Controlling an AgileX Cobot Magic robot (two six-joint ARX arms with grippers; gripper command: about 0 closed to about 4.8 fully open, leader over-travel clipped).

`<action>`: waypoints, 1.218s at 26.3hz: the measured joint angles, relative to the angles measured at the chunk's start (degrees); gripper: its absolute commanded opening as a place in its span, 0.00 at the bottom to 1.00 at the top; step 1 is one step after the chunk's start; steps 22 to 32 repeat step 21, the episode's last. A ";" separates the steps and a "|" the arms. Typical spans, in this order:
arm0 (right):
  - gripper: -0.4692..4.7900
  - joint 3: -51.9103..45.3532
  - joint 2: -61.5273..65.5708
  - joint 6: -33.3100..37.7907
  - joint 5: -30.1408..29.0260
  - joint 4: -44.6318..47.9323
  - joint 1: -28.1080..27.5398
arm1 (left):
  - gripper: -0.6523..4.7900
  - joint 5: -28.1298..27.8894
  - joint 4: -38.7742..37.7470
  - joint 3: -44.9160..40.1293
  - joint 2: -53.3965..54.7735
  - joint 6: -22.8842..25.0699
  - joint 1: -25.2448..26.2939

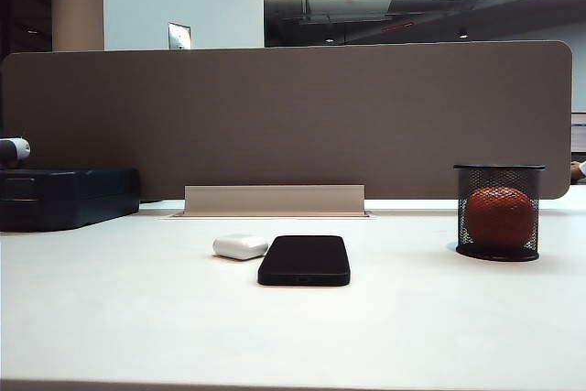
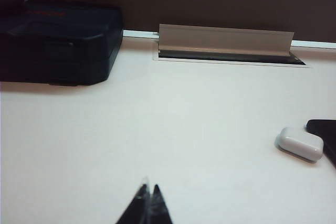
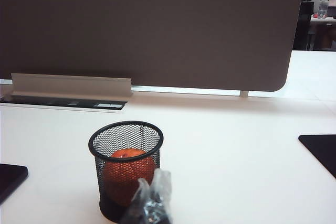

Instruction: Find the wireless headphone case on the desktop and place it on the left side of the phone.

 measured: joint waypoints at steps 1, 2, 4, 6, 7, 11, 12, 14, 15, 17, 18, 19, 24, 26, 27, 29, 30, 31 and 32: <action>0.08 0.00 0.00 0.00 0.00 -0.11 0.00 | 0.11 0.00 0.00 -0.02 0.00 0.00 0.00; 0.08 0.00 0.00 0.00 0.00 -0.24 0.00 | 0.11 0.00 0.00 -0.02 0.00 0.00 0.00; 0.08 0.02 0.00 0.00 0.02 -0.81 0.00 | 0.11 0.00 0.00 -0.02 0.00 0.00 0.00; 0.08 0.00 0.00 0.00 -0.02 -1.31 0.00 | 0.11 0.00 0.00 -0.02 0.00 0.00 0.00; 0.08 0.00 0.00 0.00 -0.02 -1.44 0.00 | 0.11 0.00 0.00 -0.02 0.00 0.00 0.00; 0.08 0.00 0.00 0.00 -0.02 -1.49 0.00 | 0.11 0.00 0.00 -0.02 0.00 0.00 0.00; 0.08 0.00 0.00 0.00 -0.02 -1.51 0.00 | 0.11 0.00 -0.02 -0.02 0.00 0.00 0.00; 0.08 0.00 0.00 0.00 -0.02 -1.49 0.00 | 0.11 0.00 0.00 -0.02 0.00 0.00 0.00; 0.08 0.00 0.00 0.00 -0.04 -1.51 0.00 | 0.11 0.00 0.00 0.00 0.00 0.00 0.00; 0.08 0.00 0.00 0.00 -0.04 -1.49 0.00 | 0.11 0.00 -0.02 -0.02 0.00 0.00 0.00; 0.08 0.00 0.00 0.00 -0.04 -1.49 0.00 | 0.11 0.00 -0.02 -0.02 0.00 0.00 0.00; 0.08 0.00 0.00 0.00 -0.02 -1.51 0.00 | 0.11 0.00 0.00 -0.02 0.00 0.00 0.00; 0.08 0.02 0.00 0.00 -0.02 -1.49 0.00 | 0.11 0.00 0.00 -0.02 0.00 0.00 0.00; 0.08 0.02 0.00 0.00 -0.02 -1.49 0.00 | 0.11 0.00 0.00 -0.02 0.00 0.00 0.00; 0.08 0.02 0.00 0.00 -0.02 -1.49 0.00 | 0.11 0.00 0.00 -0.02 0.00 0.00 0.00; 0.08 0.02 0.00 0.00 -0.02 -1.49 0.00 | 0.11 0.00 0.00 -0.02 0.00 0.00 0.00; 0.08 0.02 0.00 0.00 -0.02 -1.49 0.00 | 0.11 0.00 0.00 -0.02 0.00 0.00 0.00; 0.08 0.02 0.00 0.00 -0.02 -1.49 0.00 | 0.11 0.00 0.00 -0.02 0.00 0.00 0.00; 0.08 0.02 0.00 0.00 -0.02 -1.49 0.00 | 0.11 0.00 0.00 -0.02 0.00 0.00 0.00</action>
